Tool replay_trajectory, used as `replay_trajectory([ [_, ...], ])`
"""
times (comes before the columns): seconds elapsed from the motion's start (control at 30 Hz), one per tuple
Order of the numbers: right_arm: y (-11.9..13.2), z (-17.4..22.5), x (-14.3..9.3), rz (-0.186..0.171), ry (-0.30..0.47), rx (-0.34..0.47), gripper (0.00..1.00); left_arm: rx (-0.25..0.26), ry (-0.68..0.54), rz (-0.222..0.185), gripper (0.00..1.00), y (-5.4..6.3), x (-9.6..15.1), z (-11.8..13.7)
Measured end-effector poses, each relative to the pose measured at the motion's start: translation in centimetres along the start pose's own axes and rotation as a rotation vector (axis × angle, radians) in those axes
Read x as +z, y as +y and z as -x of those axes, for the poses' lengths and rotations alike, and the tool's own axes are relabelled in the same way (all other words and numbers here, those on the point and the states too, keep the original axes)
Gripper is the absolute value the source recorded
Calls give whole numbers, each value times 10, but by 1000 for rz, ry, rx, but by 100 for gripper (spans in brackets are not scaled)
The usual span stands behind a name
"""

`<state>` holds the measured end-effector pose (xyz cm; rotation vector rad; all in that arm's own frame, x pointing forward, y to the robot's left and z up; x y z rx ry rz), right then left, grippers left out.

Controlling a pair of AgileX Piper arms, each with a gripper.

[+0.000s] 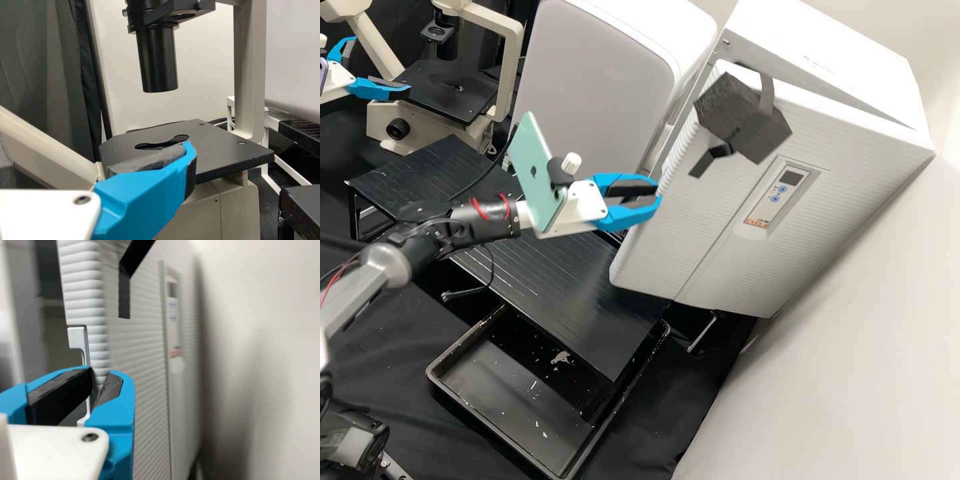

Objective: Open the incubator door

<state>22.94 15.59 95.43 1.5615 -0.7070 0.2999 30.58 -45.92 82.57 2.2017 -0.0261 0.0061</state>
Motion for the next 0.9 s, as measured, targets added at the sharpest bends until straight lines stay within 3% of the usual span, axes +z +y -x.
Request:
replay_trajectory([
  [0.1, 15, 11, 4, -17, -4, 84, 100, 0, 0, 0, 100, 0, 0, 0],
  [0.23, 36, 23, -2, -25, 71, 192, 100, 0, 0, 0, 100, 0, 0, 0],
  [0.5, 30, 31, -8, 2, 166, 167, 100, 0, 0, 0, 100, 0, 0, 0],
  [0.63, 19, 35, -4, -49, 230, 139, 100, 0, 0, 0, 100, 0, 0, 0],
  [0.73, 6, 38, 0, -133, 364, 100, 100, 0, 0, 0, 100, 0, 0, 0],
  [0.8, -6, 42, 4, -191, 485, 33, 100, 0, 0, 0, 100, 0, 0, 0],
  [0.9, -18, 46, 7, -216, 581, -46, 100, 0, 0, 0, 100, 0, 0, 0],
])
